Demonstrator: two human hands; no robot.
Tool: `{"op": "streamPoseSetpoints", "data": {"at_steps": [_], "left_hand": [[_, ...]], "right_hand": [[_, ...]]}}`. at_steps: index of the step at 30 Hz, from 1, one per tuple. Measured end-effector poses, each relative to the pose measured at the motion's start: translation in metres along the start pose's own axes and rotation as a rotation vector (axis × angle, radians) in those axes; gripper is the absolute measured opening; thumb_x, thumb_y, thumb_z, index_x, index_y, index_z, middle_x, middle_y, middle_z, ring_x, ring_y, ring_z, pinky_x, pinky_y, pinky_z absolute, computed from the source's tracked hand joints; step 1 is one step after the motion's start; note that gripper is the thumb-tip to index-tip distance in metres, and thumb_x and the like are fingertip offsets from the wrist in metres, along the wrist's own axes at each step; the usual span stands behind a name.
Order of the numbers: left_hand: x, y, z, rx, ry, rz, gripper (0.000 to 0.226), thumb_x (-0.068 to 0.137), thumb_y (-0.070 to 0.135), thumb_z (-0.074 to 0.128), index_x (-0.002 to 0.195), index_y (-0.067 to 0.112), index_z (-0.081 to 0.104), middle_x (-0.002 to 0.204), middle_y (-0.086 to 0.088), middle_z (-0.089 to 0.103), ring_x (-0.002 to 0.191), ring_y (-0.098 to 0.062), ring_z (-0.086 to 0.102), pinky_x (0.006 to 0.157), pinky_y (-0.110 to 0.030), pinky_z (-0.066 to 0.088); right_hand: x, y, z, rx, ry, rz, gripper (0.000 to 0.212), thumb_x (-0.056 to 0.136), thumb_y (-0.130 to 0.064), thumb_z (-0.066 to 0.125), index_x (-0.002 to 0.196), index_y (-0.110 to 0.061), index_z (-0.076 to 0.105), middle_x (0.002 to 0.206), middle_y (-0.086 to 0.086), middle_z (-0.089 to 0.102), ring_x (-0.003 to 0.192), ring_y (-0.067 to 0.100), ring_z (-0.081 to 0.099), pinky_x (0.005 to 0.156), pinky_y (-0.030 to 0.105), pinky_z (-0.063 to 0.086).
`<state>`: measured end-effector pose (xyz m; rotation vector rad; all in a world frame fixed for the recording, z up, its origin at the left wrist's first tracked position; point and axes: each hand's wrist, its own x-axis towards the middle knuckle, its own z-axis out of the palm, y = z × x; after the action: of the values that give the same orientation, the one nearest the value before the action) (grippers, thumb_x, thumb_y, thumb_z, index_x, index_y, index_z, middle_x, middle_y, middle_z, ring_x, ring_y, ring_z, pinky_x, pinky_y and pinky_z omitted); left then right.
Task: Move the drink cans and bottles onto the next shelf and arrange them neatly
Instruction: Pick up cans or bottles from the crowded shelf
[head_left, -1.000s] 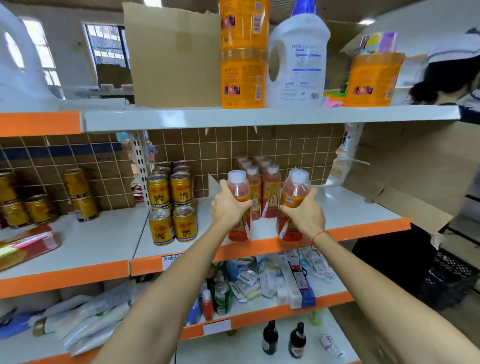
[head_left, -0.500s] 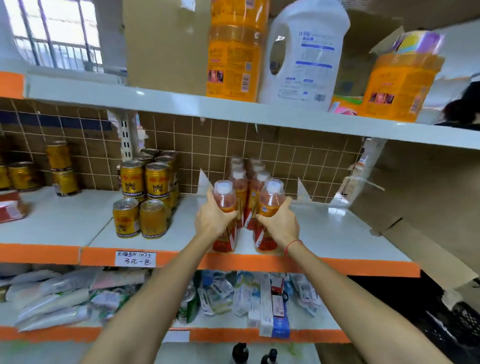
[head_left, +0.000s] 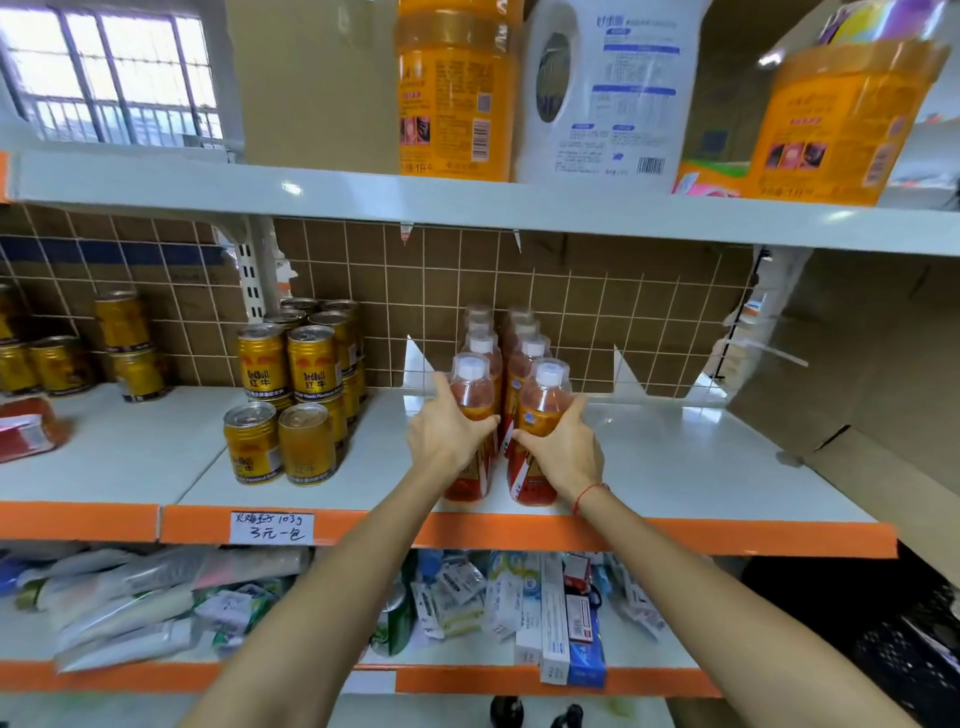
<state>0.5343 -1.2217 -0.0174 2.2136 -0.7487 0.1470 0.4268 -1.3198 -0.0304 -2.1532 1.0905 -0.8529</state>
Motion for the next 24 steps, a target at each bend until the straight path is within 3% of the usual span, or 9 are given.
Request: {"op": "streamPoseSetpoints", "data": {"at_steps": [5, 10, 16, 21, 24], "left_hand": [[-0.002, -0.007, -0.001, -0.011, -0.028, 0.021, 0.076, 0.076, 0.054, 0.070, 0.128, 0.015, 0.031, 0.111, -0.009, 0.063, 0.101, -0.031, 0.061, 0.072, -0.035, 0.045], [-0.001, -0.016, -0.003, -0.040, -0.129, 0.071, 0.089, 0.074, 0.053, 0.072, 0.138, 0.015, 0.022, 0.121, -0.010, 0.059, 0.107, -0.031, 0.060, 0.080, -0.038, 0.049], [-0.005, -0.038, 0.000, -0.234, -0.359, 0.050, 0.094, 0.072, 0.031, 0.081, 0.140, 0.018, 0.017, 0.131, -0.010, 0.053, 0.116, -0.028, 0.055, 0.096, -0.042, 0.048], [-0.006, -0.068, 0.014, -0.264, -0.458, 0.093, 0.101, 0.071, 0.011, 0.080, 0.144, 0.018, 0.011, 0.129, -0.009, 0.055, 0.116, -0.025, 0.055, 0.096, -0.031, 0.045], [-0.008, -0.082, 0.021, -0.302, -0.453, 0.139, 0.102, 0.071, 0.009, 0.080, 0.146, 0.021, 0.012, 0.130, -0.007, 0.056, 0.112, -0.020, 0.057, 0.092, -0.026, 0.043]], "right_hand": [[-0.002, 0.008, -0.008, 0.073, -0.088, -0.064, 0.066, 0.078, -0.038, 0.073, 0.124, -0.013, 0.032, 0.122, 0.008, 0.058, 0.107, 0.027, 0.059, 0.077, 0.029, 0.044], [0.000, 0.016, -0.012, 0.102, -0.204, -0.086, 0.087, 0.073, -0.027, 0.080, 0.138, -0.016, 0.023, 0.131, 0.008, 0.051, 0.117, 0.025, 0.053, 0.092, 0.035, 0.044], [-0.002, 0.034, -0.001, 0.087, -0.344, 0.012, 0.103, 0.067, -0.015, 0.083, 0.141, -0.017, 0.012, 0.134, 0.011, 0.049, 0.122, 0.028, 0.050, 0.102, 0.044, 0.043], [0.000, 0.046, 0.011, 0.082, -0.306, -0.019, 0.085, 0.066, -0.011, 0.083, 0.127, -0.012, 0.023, 0.123, 0.012, 0.056, 0.110, 0.028, 0.057, 0.095, 0.042, 0.047], [-0.001, 0.055, 0.017, 0.092, -0.286, -0.062, 0.085, 0.066, -0.013, 0.084, 0.126, -0.012, 0.025, 0.121, 0.009, 0.056, 0.109, 0.027, 0.057, 0.093, 0.038, 0.047]]}}
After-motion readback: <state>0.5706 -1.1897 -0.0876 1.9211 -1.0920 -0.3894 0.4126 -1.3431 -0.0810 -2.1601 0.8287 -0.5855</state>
